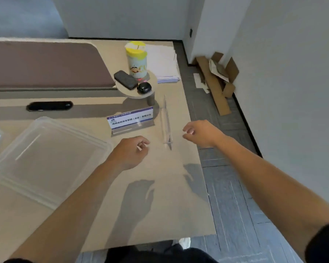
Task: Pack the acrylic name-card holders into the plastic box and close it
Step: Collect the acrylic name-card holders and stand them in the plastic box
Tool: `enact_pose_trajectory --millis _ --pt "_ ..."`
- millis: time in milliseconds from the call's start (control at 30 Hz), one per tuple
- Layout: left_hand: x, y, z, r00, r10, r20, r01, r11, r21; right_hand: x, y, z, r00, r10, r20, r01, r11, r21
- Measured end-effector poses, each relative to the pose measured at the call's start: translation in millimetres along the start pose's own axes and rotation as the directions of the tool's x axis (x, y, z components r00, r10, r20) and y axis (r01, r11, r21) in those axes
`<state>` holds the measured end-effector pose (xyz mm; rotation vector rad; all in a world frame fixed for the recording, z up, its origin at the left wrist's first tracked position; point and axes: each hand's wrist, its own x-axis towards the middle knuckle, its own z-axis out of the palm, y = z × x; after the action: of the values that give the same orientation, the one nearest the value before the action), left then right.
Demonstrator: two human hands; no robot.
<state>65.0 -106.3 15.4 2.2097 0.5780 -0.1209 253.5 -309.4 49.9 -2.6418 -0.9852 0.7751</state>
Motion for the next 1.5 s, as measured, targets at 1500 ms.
enact_pose_trajectory --millis 1500 --pt "156.5 78.7 172.7 0.606 -0.684 -0.405 0.547 0.729 -0.412 289.5 61.6 6.6 0.856 -0.306 0.415 0.02 0.824 0.566"
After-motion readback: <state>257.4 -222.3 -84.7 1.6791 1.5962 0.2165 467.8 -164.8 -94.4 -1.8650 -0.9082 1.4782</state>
